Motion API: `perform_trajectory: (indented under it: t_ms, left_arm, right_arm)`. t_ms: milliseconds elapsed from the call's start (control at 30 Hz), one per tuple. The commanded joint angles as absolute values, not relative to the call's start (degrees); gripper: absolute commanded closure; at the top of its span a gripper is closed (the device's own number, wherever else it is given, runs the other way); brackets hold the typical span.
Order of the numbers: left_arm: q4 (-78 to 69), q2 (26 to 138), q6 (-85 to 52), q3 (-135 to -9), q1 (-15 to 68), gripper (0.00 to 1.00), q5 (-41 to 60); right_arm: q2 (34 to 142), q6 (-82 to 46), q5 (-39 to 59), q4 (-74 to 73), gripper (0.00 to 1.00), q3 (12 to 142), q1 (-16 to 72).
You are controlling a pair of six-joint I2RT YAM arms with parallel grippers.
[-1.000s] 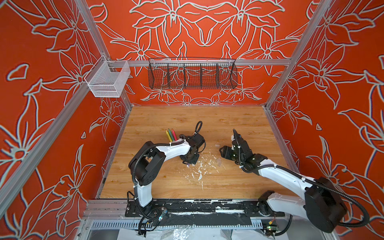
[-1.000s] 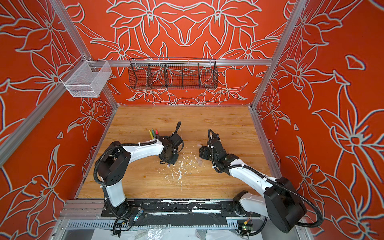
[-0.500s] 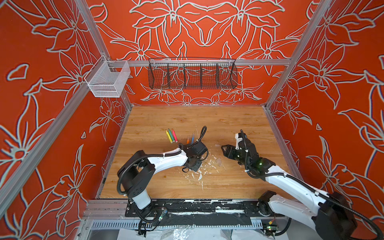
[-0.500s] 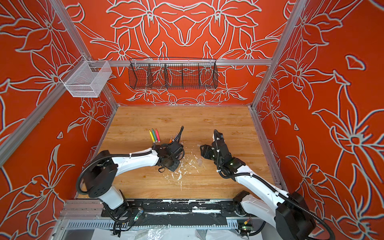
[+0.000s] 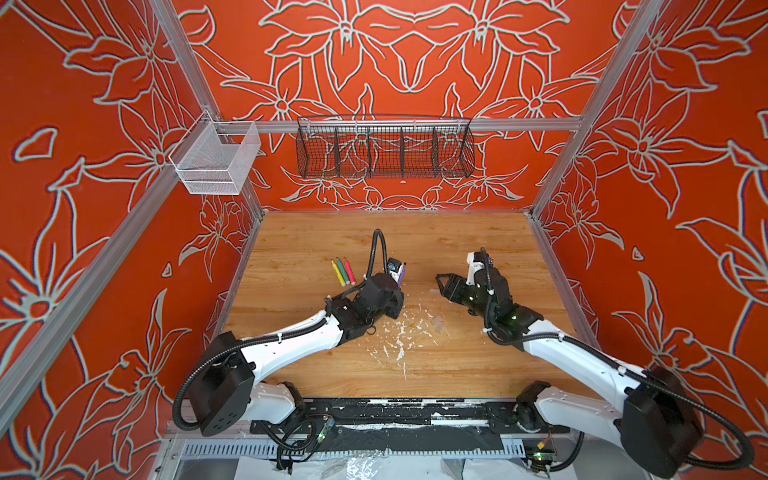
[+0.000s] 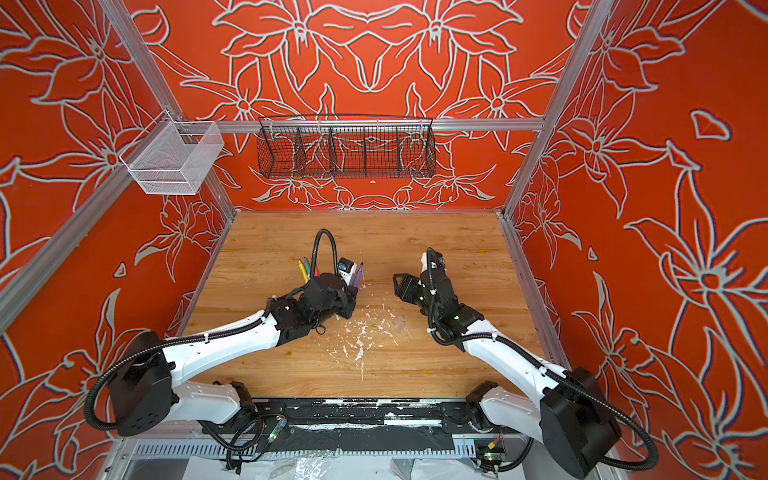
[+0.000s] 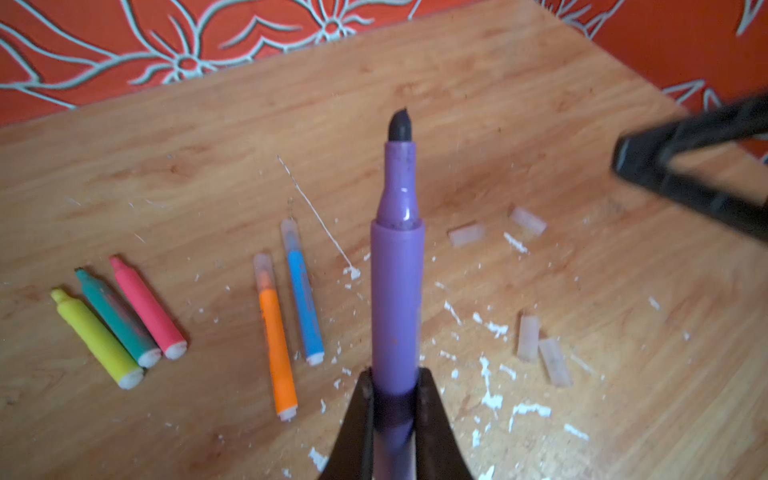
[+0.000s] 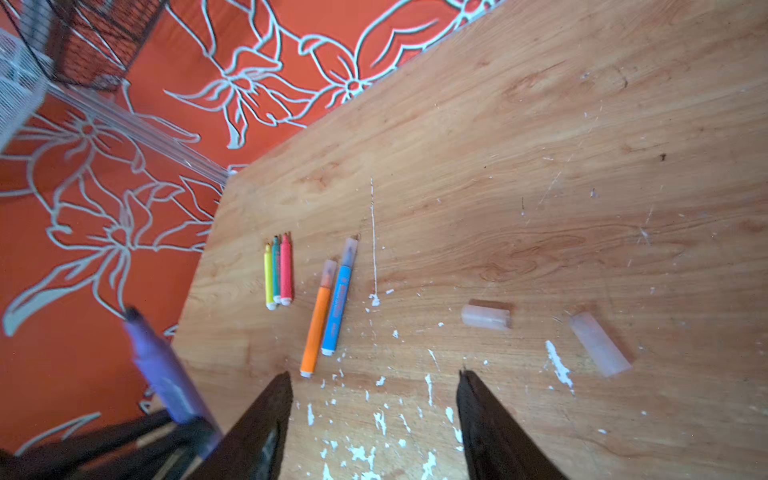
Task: Insert the pens into the pen caps
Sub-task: 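Lift the purple marker upright with the left gripper, tip pointing up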
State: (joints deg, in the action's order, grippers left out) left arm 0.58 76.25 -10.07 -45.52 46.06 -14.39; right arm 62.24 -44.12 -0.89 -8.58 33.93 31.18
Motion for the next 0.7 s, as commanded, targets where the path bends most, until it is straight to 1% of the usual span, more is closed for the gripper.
perform_trajectory:
  t_ms: [0,133,267,400,533,667]
  left_arm:
    - [-7.70,70.16,-7.02,-41.92,46.54,1.00,-9.99]
    - [-9.98,65.73,-7.03,-39.73,46.58,1.00,-7.81]
    - [-10.42,64.60,-7.29,-38.60,46.58,1.00,-7.17]
    - [-12.30,65.52,-7.25,-37.80,46.58,1.00,-6.42]
    - [-11.49,68.61,-7.40,-39.74,46.59,1.00,-1.54]
    - [-12.16,69.39,-7.74,-39.75,46.58,1.00,-0.93]
  right_arm:
    - [57.27,-41.58,0.19,-14.06,0.31,29.74,30.85]
    - [53.31,-39.99,1.71,-15.63,0.30,28.79,30.94]
    - [51.28,-38.06,0.70,-16.37,0.28,27.57,30.86]
    - [51.27,-37.89,1.85,-18.46,0.24,26.09,30.97]
    - [51.37,-37.75,4.77,-18.91,0.24,26.99,31.11]
    - [51.02,-38.09,6.09,-22.07,0.23,25.39,31.20]
